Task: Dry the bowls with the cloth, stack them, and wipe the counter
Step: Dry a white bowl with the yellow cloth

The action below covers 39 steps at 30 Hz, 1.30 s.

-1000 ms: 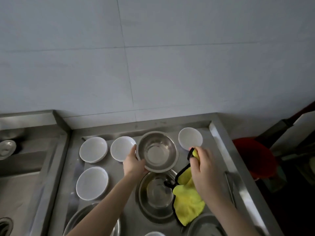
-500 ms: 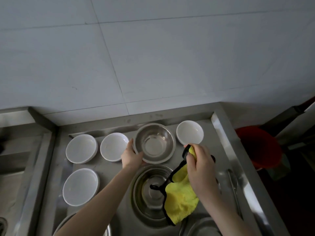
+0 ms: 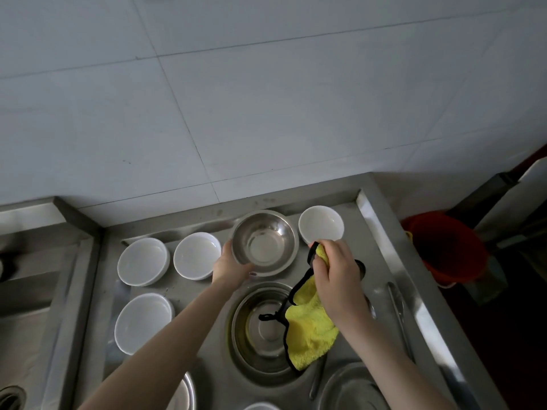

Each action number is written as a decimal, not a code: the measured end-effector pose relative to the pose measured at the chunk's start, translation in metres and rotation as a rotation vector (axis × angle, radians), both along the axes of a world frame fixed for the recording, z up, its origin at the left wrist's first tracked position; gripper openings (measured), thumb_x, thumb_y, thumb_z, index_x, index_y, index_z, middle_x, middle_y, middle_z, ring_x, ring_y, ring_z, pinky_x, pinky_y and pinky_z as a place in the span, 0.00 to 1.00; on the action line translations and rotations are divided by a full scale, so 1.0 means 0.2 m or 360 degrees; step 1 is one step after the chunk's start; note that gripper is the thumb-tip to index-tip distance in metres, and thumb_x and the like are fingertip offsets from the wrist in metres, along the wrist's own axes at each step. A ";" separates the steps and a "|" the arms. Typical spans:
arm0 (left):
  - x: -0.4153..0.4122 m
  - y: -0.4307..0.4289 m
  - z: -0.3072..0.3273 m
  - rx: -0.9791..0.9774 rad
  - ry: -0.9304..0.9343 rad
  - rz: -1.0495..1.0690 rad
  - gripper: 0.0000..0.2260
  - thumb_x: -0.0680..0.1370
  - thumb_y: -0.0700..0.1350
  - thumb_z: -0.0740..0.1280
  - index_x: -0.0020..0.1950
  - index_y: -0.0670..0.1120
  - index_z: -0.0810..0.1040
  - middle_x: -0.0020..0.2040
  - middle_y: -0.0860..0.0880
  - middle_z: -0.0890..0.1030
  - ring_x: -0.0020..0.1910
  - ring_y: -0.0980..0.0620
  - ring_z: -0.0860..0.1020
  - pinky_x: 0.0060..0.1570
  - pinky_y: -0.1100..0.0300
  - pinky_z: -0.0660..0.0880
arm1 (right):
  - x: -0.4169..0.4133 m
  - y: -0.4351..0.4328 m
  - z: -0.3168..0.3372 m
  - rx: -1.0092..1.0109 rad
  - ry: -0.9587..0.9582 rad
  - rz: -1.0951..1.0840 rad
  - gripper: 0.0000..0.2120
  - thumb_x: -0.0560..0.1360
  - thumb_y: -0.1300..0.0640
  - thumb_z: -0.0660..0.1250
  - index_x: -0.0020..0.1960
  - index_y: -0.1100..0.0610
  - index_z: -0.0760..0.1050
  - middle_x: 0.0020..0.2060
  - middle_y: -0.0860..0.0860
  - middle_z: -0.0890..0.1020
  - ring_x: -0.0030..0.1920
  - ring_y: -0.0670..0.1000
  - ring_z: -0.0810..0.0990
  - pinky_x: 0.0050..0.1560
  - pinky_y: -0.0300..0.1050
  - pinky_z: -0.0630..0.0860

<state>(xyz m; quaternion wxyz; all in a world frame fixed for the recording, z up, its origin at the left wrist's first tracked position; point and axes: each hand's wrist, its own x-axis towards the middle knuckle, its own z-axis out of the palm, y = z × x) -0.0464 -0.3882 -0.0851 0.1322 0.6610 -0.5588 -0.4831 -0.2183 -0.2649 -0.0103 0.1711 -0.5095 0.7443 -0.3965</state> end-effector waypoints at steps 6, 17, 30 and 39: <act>-0.04 0.05 0.07 -0.0130 -0.0267 -0.0112 0.31 0.74 0.44 0.72 0.74 0.49 0.63 0.63 0.43 0.73 0.55 0.45 0.73 0.55 0.49 0.74 | -0.03 0.08 0.03 -0.0042 -0.0017 -0.0056 0.10 0.78 0.62 0.59 0.58 0.58 0.74 0.48 0.48 0.73 0.44 0.40 0.74 0.42 0.29 0.70; -0.60 0.10 0.01 -0.0210 -0.0128 -0.0512 0.21 0.77 0.46 0.68 0.70 0.52 0.69 0.49 0.47 0.83 0.51 0.47 0.80 0.54 0.50 0.78 | -0.23 0.17 -0.04 0.0011 0.0197 0.0005 0.13 0.77 0.62 0.62 0.62 0.55 0.72 0.53 0.48 0.70 0.45 0.48 0.76 0.40 0.42 0.77; -0.92 -0.01 -0.21 0.0070 -0.0391 -0.0530 0.18 0.79 0.51 0.61 0.59 0.39 0.79 0.63 0.38 0.70 0.49 0.41 0.74 0.54 0.56 0.72 | -0.38 0.11 -0.12 0.0150 0.0201 -0.0066 0.13 0.77 0.60 0.63 0.62 0.54 0.73 0.51 0.48 0.71 0.40 0.45 0.76 0.35 0.35 0.73; -0.81 -0.01 -0.12 -0.0205 -0.0142 -0.0205 0.08 0.76 0.39 0.63 0.53 0.43 0.78 0.58 0.45 0.70 0.41 0.44 0.80 0.48 0.52 0.80 | -0.34 0.15 -0.07 0.0082 0.0126 -0.0089 0.13 0.77 0.61 0.61 0.61 0.54 0.73 0.51 0.46 0.70 0.44 0.44 0.76 0.41 0.38 0.77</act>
